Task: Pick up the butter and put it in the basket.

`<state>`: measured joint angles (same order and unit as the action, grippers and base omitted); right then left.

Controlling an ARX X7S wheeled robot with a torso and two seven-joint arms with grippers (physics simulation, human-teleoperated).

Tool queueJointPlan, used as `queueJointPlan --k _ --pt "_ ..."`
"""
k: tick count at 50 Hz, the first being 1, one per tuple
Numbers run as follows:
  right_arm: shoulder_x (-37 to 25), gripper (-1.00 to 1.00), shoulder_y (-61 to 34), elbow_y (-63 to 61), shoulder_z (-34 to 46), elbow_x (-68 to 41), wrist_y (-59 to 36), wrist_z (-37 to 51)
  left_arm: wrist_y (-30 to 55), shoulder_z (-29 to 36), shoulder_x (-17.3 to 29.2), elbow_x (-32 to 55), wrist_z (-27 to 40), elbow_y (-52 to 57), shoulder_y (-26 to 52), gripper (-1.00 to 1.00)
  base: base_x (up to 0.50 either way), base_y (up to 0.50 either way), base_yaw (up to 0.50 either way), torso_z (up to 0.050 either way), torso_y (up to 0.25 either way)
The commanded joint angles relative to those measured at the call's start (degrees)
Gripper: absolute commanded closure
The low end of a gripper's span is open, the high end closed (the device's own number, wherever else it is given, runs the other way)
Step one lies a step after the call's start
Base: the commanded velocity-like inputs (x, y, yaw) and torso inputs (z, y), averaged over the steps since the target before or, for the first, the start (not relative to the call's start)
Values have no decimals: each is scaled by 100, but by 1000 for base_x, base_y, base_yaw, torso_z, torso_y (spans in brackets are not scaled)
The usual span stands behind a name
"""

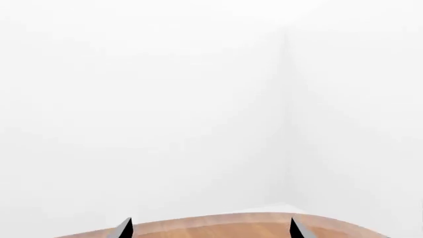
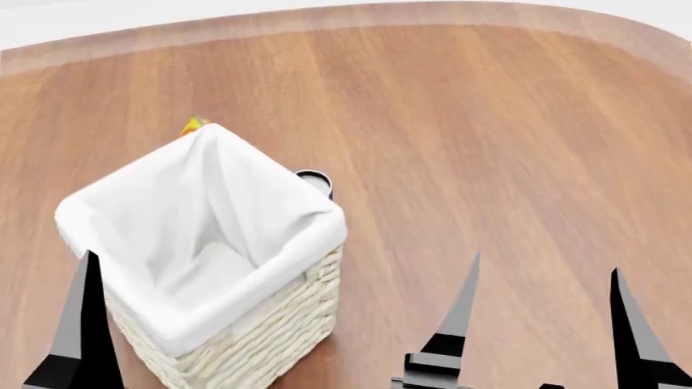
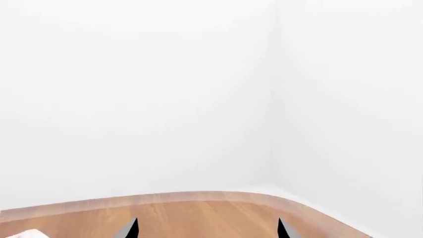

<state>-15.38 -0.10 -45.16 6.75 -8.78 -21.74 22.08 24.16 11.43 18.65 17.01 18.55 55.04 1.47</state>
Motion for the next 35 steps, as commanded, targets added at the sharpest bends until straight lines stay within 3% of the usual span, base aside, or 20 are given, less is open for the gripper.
queueJointPlan --k 1,21,29,35 --pt "-43 -100 -5 -22 24 -29 2 47 83 67 63 -55 80 31 30 -100 0 0 0 38 -199" --pt "-140 -100 -45 -196 18 -83 -151 149 -121 118 159 90 32 -60 -17 -100 0 0 0 36 -208" --pt "-222 -100 -69 -497 16 -103 -353 198 -989 469 272 -349 -188 -417 -552 -100 0 0 0 0 0" --pt "-234 -100 -94 -643 -80 -213 -429 237 -769 633 339 -218 -247 -79 -525 -100 0 0 0 0 0"
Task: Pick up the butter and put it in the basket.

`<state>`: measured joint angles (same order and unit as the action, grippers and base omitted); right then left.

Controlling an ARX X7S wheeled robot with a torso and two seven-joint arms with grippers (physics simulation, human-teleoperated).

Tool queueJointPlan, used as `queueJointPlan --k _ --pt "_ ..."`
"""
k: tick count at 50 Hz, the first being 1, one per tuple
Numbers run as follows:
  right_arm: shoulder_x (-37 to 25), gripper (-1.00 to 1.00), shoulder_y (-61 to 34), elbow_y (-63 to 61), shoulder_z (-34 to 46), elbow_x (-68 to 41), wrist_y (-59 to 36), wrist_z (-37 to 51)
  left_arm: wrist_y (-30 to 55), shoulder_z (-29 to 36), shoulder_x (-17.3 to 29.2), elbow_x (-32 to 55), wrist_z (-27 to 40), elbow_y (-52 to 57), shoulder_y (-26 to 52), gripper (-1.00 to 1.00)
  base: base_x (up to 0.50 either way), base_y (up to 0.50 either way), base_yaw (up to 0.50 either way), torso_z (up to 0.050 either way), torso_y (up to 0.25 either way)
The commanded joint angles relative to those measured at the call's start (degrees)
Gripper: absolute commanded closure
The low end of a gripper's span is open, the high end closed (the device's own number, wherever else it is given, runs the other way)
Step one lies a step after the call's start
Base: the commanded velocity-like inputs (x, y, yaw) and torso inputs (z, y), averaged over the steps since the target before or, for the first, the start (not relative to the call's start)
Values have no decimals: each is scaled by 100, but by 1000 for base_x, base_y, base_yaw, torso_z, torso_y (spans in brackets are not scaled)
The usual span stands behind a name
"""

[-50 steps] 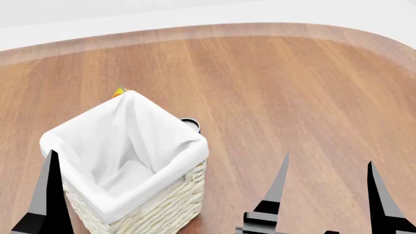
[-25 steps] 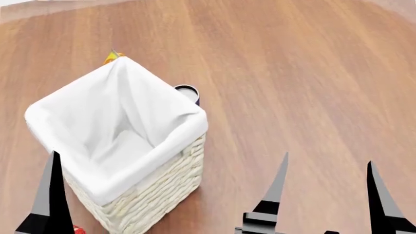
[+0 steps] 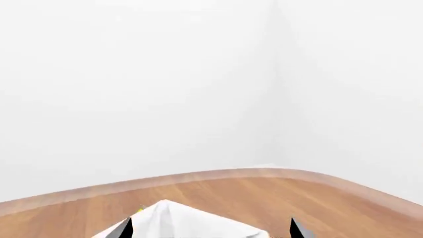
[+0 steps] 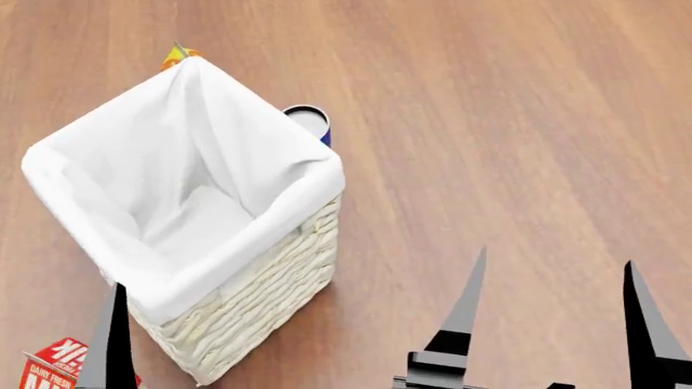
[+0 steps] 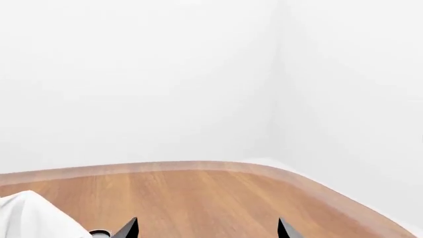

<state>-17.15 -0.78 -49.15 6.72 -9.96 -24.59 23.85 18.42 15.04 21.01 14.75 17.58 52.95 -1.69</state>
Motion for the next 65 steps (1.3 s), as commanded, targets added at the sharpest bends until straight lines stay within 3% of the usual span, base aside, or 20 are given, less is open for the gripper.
queueJointPlan --k 1,23,65 --pt "-60 -100 -31 -244 -78 -99 -143 64 -191 284 106 -6 -139 137 -211 -100 0 0 0 0 0" --pt "-123 -100 -38 -202 6 -153 -116 100 -1174 981 151 -470 -283 -723 -1116 -100 0 0 0 0 0" --pt "-249 -100 -53 -229 59 -257 -102 213 -809 1626 11 -579 -304 -1654 -1254 -100 0 0 0 0 0"
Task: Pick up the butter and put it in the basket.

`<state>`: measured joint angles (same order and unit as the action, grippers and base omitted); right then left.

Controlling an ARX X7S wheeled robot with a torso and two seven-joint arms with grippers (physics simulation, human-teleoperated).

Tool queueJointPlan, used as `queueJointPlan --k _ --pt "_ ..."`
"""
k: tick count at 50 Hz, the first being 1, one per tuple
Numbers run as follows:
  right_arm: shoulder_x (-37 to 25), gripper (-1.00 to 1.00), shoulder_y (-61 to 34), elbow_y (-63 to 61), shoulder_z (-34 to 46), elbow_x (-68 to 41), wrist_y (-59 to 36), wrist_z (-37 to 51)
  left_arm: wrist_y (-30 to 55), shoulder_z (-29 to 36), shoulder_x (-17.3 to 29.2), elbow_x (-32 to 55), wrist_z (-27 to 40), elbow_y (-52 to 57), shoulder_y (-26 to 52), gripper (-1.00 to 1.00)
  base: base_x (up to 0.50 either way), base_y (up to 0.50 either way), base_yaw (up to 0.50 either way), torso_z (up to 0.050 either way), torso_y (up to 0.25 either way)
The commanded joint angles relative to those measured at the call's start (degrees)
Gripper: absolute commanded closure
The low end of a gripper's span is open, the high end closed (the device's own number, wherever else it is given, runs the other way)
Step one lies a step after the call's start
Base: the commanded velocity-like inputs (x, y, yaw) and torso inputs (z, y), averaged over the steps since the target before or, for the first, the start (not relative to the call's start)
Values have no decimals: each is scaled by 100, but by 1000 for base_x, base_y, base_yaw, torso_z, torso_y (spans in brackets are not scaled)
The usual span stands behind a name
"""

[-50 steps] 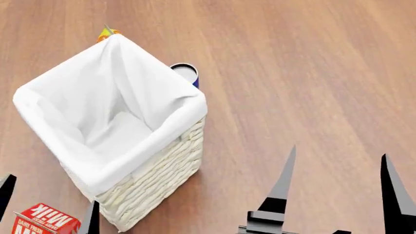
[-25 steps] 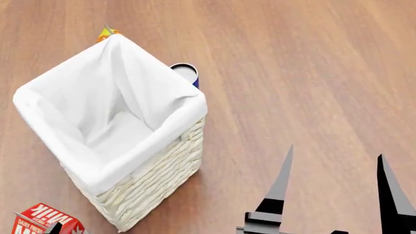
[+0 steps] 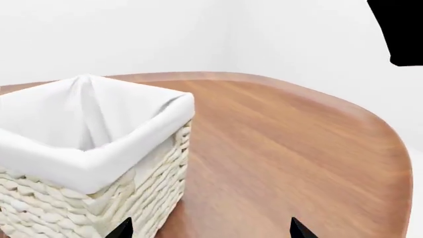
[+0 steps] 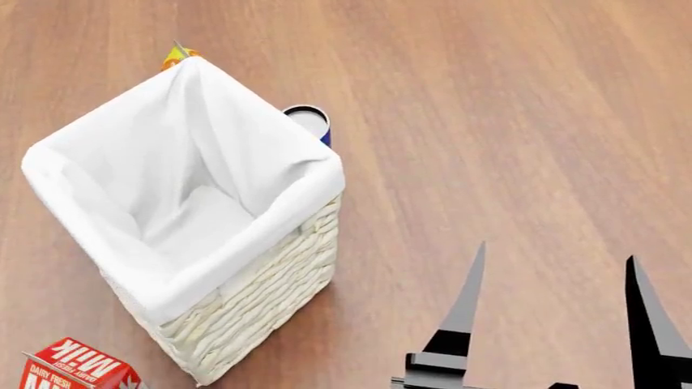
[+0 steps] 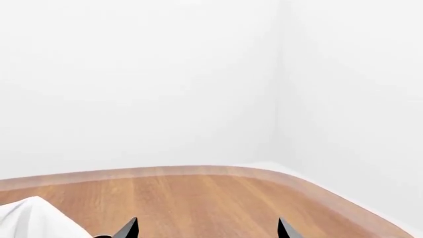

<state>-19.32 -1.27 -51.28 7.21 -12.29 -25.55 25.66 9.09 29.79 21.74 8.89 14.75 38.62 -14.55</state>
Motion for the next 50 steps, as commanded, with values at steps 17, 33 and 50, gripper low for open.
queueJointPlan --k 17,33,50 --pt "-74 -100 -20 -14 15 -70 -3 81 387 426 -165 -59 -81 -643 171 -100 0 0 0 0 0" --pt "-105 -100 -7 37 30 -101 69 111 638 488 -230 -8 -33 -986 221 -100 0 0 0 0 0" --pt "-142 -100 -5 43 26 -147 79 159 551 329 -318 142 -70 -1787 467 -100 0 0 0 0 0"
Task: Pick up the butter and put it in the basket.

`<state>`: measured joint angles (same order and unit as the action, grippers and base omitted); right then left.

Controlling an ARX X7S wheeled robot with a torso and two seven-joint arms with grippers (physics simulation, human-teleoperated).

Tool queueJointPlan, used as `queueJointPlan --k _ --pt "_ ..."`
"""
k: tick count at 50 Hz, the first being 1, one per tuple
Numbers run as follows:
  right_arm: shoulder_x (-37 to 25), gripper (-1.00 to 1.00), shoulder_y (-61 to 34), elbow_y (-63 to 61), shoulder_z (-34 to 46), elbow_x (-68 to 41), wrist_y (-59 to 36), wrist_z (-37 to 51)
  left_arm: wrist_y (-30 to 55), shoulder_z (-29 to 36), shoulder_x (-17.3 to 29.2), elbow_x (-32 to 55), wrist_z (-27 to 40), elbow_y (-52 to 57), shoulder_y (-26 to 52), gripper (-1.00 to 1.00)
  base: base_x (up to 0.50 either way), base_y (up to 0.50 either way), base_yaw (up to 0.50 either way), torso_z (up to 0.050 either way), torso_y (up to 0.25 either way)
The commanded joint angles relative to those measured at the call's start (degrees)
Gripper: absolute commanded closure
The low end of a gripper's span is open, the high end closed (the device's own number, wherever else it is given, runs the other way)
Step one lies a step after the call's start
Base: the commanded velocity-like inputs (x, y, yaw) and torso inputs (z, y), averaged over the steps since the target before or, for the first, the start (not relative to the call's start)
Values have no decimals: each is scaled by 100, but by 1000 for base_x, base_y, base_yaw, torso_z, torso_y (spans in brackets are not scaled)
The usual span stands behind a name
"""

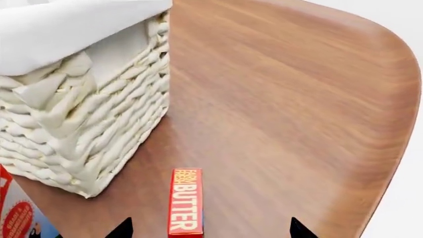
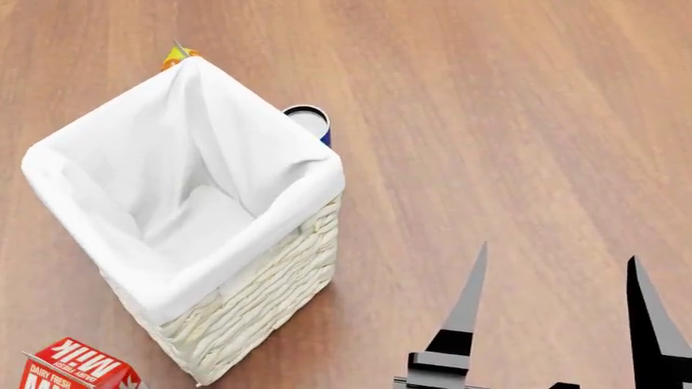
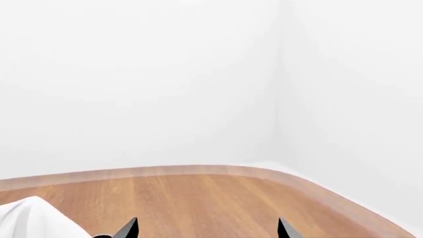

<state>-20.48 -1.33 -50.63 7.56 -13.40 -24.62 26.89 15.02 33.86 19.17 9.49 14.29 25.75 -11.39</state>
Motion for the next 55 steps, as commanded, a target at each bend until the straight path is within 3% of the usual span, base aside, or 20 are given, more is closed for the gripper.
queueJointPlan --k 1,55 --pt "-30 -100 4 -12 -16 -36 -3 37 -45 -81 -67 95 -30 -547 158 -100 0 0 0 0 0" --pt "-127 -100 -19 93 87 -86 73 151 -393 -61 -507 290 -210 -2387 928 -100 0 0 0 0 0"
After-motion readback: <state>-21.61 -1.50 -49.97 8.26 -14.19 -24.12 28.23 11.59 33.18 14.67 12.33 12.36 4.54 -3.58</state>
